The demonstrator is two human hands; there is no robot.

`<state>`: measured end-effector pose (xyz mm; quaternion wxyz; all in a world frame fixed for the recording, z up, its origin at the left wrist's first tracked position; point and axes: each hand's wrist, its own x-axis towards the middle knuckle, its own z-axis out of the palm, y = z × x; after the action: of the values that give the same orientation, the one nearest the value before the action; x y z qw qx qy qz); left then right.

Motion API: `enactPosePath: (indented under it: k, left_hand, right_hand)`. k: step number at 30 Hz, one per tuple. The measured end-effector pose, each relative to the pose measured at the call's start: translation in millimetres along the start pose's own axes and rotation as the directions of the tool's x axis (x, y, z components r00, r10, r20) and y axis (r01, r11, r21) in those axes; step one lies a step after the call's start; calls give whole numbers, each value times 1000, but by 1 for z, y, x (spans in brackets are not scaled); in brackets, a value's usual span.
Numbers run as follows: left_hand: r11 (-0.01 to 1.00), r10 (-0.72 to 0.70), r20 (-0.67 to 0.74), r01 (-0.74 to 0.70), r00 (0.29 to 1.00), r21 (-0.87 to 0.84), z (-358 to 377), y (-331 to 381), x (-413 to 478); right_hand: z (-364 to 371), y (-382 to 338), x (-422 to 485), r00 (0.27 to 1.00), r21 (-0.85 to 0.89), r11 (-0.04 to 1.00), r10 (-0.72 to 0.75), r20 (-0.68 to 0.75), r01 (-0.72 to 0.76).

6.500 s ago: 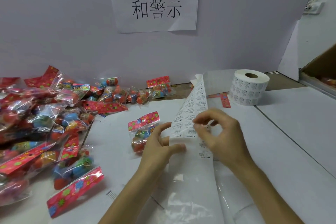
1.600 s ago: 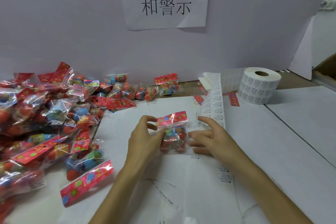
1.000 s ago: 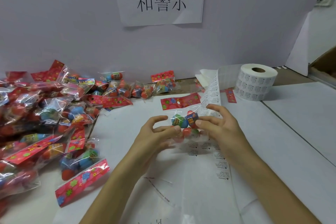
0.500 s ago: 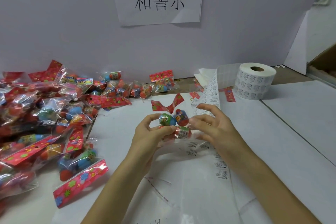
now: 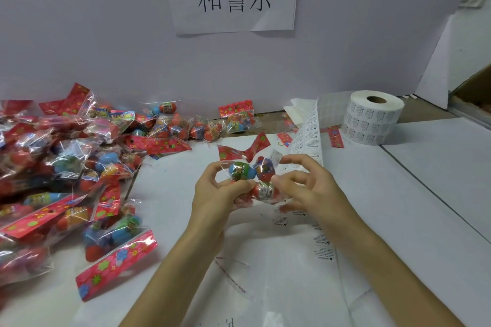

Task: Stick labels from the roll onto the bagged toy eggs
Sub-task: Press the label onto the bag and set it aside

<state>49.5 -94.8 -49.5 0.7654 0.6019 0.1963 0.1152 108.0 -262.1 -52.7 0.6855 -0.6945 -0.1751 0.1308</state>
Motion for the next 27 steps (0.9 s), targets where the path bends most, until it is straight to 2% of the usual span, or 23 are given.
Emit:
enactPosePath:
  k: [4, 8, 11, 19, 23, 27]
  left_hand:
    - [1000, -16, 30, 16, 999, 17, 3, -2, 0]
    - [984, -105, 170, 127, 980, -124, 1, -7, -2]
    - [981, -136, 264, 167, 955, -98, 0, -9, -1]
    - [996, -61, 175, 70, 983, -48, -3, -8, 1]
    - [995, -100, 103, 101, 990, -7, 1, -8, 1]
    - [993, -119, 108, 120, 987, -4, 2, -8, 2]
  right_hand:
    - [-1, 1, 0, 999, -15, 999, -38, -36, 37]
    - [-4, 1, 1, 995, 5, 999, -54, -85, 54]
    - [-5, 1, 3, 993, 26, 998, -50, -105, 53]
    - [-6, 1, 2, 1000, 112, 993, 24, -8, -23]
    - [-3, 1, 0, 999, 81, 996, 41, 10, -42]
    - [1, 0, 0, 999, 56, 998, 40, 20, -41]
